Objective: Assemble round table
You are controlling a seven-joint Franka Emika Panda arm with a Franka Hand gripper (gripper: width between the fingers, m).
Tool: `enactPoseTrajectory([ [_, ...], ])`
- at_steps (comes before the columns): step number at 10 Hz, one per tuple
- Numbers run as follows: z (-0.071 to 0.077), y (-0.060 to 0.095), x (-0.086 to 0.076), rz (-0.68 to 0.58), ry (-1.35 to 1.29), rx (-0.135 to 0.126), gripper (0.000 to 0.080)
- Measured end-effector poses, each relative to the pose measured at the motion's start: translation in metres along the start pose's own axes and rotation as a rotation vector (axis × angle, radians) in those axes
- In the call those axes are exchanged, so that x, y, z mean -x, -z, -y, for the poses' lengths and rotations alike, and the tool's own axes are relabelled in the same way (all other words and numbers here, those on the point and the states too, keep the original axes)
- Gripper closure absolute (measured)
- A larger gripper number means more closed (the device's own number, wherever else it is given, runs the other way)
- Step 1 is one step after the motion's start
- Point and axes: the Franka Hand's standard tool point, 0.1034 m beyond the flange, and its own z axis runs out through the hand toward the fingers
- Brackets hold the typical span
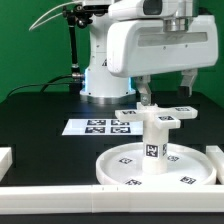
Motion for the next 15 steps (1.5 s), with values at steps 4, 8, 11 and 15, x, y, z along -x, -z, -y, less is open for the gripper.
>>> enactPoseTrajectory([
  [4,-0.006,-0.001,0.005,0.025,0.274,0.027,0.0151],
  [8,-0.009,-0.006,0.012,0.036,0.357,0.027,0.0151],
  [11,-0.008,-0.011,0.016,0.043,0.337,0.025,0.0151],
  [15,-0.007,-0.015,0.017,0.049,0.325,0.022,0.0151],
])
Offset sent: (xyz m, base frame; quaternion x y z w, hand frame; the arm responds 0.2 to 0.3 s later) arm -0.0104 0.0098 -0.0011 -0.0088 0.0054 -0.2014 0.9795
